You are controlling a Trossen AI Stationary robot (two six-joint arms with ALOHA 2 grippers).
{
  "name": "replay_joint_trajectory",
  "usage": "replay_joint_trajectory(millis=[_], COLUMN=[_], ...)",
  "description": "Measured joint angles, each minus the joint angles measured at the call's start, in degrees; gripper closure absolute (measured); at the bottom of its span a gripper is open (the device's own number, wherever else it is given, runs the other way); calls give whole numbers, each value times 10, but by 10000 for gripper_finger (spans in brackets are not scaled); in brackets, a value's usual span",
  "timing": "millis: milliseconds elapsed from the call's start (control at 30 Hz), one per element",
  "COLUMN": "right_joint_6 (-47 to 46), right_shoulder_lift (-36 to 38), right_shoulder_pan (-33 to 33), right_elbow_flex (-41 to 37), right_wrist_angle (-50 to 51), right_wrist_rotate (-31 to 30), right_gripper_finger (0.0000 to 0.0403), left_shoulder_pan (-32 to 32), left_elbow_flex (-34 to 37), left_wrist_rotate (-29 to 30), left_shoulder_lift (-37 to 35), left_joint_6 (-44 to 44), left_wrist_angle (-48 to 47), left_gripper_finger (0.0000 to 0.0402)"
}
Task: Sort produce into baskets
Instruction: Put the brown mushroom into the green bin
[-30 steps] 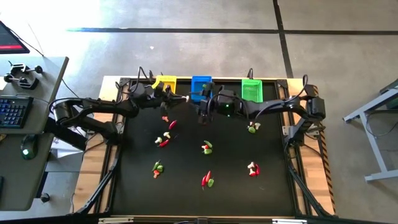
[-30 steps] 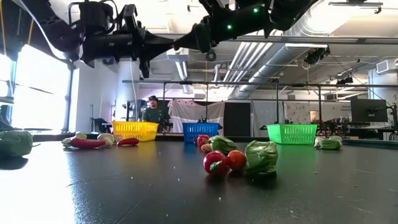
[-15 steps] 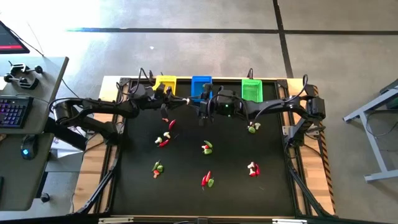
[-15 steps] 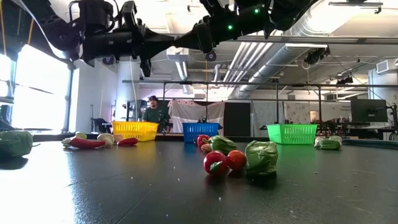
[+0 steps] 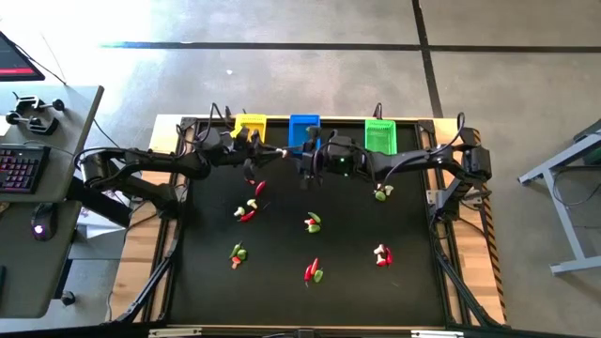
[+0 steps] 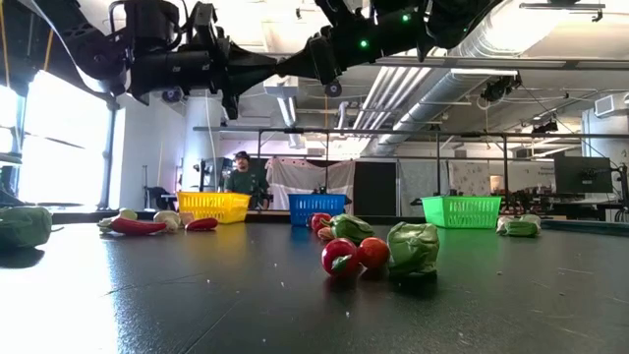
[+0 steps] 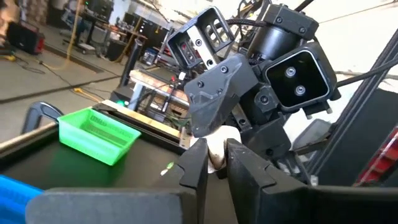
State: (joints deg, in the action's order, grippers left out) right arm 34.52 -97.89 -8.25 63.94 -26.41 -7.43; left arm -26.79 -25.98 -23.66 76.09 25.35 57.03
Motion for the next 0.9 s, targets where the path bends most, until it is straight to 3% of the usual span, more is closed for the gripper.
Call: replay_joint_trajectory(millis=[200, 400, 600, 900], right_joint_6=[-14, -48, -121, -316], right_shoulder_lift=[0, 34, 104, 170], right_shoulder_pan=[0, -1, -25, -140], right_elbow_flex=[0, 0, 0, 0], right_wrist_angle=[15, 106, 286, 594], right_wrist_rotate=[-46, -110, -180, -194], right_gripper_finger=[332, 334, 334, 334], left_shoulder_pan=[-1, -15, -27, -28], left_elbow_flex=[0, 0, 0, 0], left_wrist_rotate=[19, 24, 24, 24], left_shoulder_lift=[0, 0, 0, 0], left_joint_6=[-43, -75, -111, -151], left_wrist_angle=[-7, -21, -66, -84], left_gripper_finger=[315, 282, 279, 282])
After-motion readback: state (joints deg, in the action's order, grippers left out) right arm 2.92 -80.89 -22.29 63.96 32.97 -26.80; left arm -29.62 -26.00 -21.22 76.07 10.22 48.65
